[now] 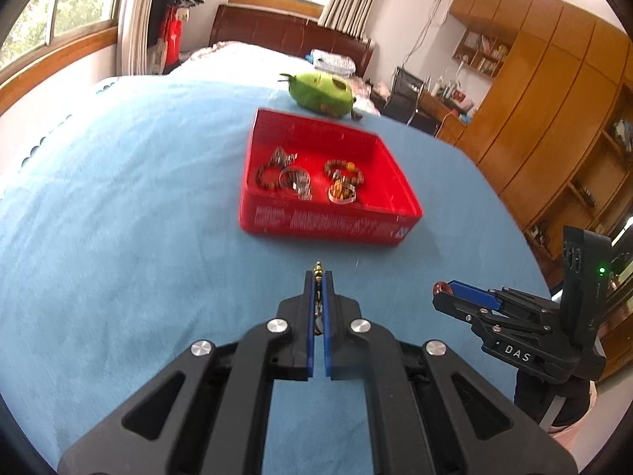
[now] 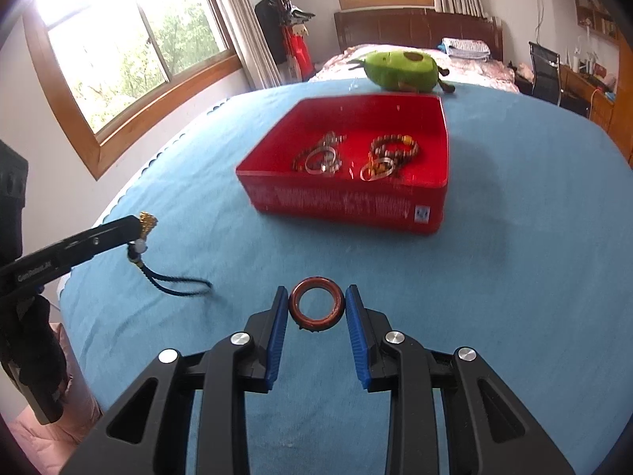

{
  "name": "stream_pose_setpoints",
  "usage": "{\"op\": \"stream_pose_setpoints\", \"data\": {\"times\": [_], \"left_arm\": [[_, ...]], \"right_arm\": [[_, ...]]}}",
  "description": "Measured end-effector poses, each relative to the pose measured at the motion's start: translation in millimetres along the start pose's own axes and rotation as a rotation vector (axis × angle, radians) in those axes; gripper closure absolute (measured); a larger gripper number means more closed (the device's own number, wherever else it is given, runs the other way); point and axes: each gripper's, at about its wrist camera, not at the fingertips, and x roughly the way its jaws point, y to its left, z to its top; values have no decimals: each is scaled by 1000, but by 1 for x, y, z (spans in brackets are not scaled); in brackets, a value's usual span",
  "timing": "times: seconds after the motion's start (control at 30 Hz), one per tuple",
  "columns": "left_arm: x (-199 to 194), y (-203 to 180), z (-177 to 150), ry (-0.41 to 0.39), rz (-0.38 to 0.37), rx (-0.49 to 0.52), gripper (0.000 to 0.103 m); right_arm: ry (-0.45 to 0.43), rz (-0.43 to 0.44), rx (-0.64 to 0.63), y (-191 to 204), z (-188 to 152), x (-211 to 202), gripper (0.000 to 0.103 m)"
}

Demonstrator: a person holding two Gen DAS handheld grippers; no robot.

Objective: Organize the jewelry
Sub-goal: 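Carry the cord and red ring into the red tin and open both tools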

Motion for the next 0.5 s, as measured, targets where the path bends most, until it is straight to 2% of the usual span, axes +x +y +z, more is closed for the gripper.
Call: {"op": "stream_pose_setpoints", "data": {"times": [0.27,0.5], "left_arm": [[-12,-8,41,-73,-18,2,102],[-3,-20,103,-130,-61,13,102]], "right_arm": [[-40,8,-3,-2,45,-4,73],[-51,0,20,-14,93,8,73]]}}
